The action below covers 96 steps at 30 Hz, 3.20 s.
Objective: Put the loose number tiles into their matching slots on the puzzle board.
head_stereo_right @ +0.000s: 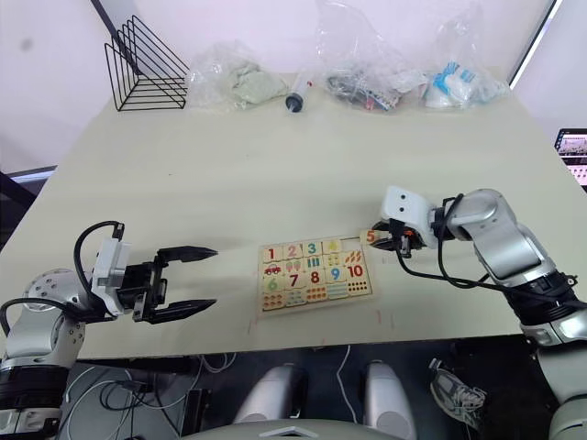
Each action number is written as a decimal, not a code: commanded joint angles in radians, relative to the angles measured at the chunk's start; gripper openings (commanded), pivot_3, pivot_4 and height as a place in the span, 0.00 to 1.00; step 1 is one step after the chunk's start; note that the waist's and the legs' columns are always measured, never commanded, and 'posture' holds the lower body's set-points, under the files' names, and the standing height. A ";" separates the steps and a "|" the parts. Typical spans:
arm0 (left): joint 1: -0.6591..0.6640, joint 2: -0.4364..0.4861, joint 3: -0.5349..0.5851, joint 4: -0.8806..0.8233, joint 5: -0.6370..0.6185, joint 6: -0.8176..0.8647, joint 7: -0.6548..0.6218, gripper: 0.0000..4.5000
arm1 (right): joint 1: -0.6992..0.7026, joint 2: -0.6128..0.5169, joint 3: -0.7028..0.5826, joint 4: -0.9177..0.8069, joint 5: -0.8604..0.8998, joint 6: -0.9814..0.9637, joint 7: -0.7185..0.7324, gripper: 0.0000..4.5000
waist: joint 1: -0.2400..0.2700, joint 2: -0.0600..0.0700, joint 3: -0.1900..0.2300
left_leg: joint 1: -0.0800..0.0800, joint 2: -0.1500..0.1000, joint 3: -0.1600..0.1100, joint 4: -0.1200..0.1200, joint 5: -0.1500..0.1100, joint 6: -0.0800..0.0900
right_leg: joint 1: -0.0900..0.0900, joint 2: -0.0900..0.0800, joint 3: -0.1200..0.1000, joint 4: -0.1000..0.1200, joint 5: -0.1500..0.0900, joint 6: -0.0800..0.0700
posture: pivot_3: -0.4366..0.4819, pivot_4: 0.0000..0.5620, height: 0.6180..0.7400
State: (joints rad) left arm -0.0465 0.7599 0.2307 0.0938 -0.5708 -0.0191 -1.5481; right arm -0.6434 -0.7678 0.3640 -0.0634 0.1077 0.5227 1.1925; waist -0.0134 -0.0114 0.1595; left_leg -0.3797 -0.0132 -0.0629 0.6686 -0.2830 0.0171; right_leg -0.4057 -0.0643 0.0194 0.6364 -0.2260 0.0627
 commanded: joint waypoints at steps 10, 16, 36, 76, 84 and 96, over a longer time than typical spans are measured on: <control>0.029 0.010 0.037 -0.035 -0.019 -0.015 0.012 1.00 | -0.174 0.052 0.120 0.015 -0.095 0.131 0.041 0.19 | -0.001 0.000 0.000 | -0.002 0.000 0.000 0.000 0.000 0.000 | -0.002 0.000 0.000 0.000 0.000 0.000 | 0.48 0.27 1.00; 0.035 0.006 0.036 -0.024 -0.017 -0.026 0.013 1.00 | -0.198 0.069 0.142 0.019 -0.120 0.154 0.047 0.19 | -0.001 0.000 0.000 | -0.002 -0.001 0.000 0.000 0.000 0.000 | -0.003 0.000 0.000 0.000 0.000 0.000 | 0.48 0.27 1.00; 0.050 0.003 0.037 -0.017 -0.018 -0.044 0.013 1.00 | -0.232 0.114 0.200 0.088 -0.193 0.142 0.061 0.19 | -0.002 0.000 0.000 | -0.002 -0.001 0.000 0.000 0.000 0.000 | -0.003 0.000 0.000 0.001 0.000 0.000 | 0.48 0.27 1.00; 0.055 0.002 0.032 0.028 -0.012 -0.080 -0.009 1.00 | -0.216 0.155 0.215 0.118 -0.233 0.088 0.096 0.60 | -0.004 0.000 0.000 | -0.001 -0.002 0.003 0.000 0.000 0.000 | -0.003 -0.004 0.001 0.000 0.000 0.000 | 0.48 0.27 1.00; 0.053 0.004 0.028 0.036 -0.012 -0.086 -0.009 1.00 | -0.217 0.147 0.204 0.124 -0.230 0.083 0.104 0.99 | -0.003 0.000 0.000 | -0.001 -0.002 0.001 0.000 0.000 0.000 | -0.003 -0.004 -0.001 0.001 0.000 0.000 | 0.48 0.27 1.00; 0.036 0.003 0.020 0.059 -0.007 -0.097 -0.019 1.00 | -0.178 0.112 0.090 0.112 -0.141 0.077 0.104 0.99 | -0.003 0.000 0.000 | -0.002 -0.004 -0.001 -0.001 0.000 0.000 | -0.003 -0.006 -0.004 0.001 0.000 0.000 | 0.48 0.27 1.00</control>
State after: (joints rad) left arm -0.0040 0.7586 0.2349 0.1528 -0.5711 -0.1021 -1.5553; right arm -0.8250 -0.6444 0.4969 0.0762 -0.0565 0.6024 1.2994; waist -0.0163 -0.0117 0.1593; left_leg -0.3822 -0.0168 -0.0649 0.6680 -0.2831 0.0172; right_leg -0.4085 -0.0701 0.0151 0.6369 -0.2263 0.0630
